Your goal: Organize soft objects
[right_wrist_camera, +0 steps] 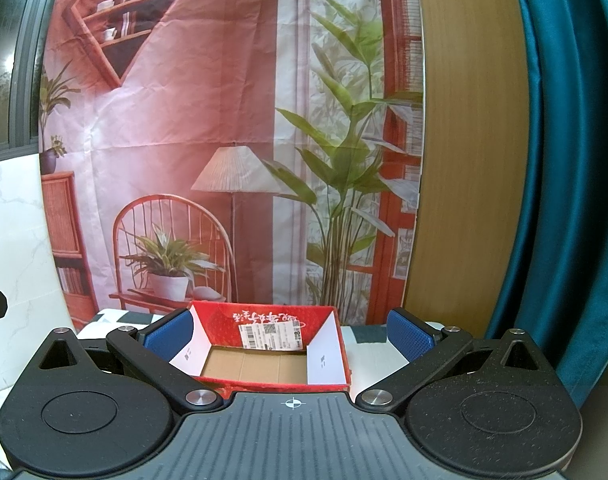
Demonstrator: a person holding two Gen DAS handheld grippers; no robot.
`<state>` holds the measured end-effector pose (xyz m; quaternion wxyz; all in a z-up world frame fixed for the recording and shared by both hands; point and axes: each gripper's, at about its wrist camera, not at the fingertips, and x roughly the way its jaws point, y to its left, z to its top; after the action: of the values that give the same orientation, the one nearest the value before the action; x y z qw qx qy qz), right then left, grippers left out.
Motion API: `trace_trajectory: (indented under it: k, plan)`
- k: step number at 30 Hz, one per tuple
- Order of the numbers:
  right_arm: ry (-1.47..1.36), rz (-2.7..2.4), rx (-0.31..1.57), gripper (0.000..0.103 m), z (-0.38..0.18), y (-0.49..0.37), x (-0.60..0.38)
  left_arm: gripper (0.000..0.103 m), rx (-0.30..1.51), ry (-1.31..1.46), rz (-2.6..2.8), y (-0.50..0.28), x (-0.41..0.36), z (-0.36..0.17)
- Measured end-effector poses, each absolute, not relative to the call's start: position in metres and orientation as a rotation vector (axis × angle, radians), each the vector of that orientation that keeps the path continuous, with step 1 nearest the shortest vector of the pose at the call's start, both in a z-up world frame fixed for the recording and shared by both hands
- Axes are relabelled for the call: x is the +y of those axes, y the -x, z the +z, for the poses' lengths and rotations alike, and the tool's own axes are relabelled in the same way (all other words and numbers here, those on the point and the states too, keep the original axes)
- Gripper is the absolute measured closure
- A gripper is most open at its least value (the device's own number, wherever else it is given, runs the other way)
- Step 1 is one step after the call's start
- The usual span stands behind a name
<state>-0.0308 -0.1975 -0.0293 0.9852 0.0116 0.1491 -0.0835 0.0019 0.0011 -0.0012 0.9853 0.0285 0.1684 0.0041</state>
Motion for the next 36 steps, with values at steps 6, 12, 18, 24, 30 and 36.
trace_trajectory:
  k: [6, 12, 18, 24, 30, 36]
  plan:
    - [-0.028, -0.167, 0.288, 0.000, -0.031, 0.029, -0.201, 0.000, 0.341, -0.056, 0.009, -0.003, 0.001, -0.002]
    - [-0.027, -0.169, 0.281, 0.000, -0.029, 0.031, -0.202, 0.000, 0.351, -0.050, 0.008, -0.004, -0.001, -0.006]
    - [-0.022, -0.174, 0.297, 0.000, -0.035, 0.029, -0.201, 0.000, 0.368, -0.059, -0.001, -0.009, -0.005, -0.013]
    - [-0.014, -0.158, 0.324, 0.000, -0.050, 0.020, -0.201, 0.000, 0.408, -0.091, 0.011, -0.019, -0.010, -0.028]
    - [-0.031, -0.146, 0.338, 0.000, -0.068, 0.015, -0.203, 0.000, 0.445, -0.078, -0.008, -0.027, -0.005, -0.043]
    - [-0.055, -0.138, 0.361, 0.000, -0.096, 0.006, -0.211, 0.000, 0.492, -0.093, -0.039, -0.041, -0.005, -0.075]
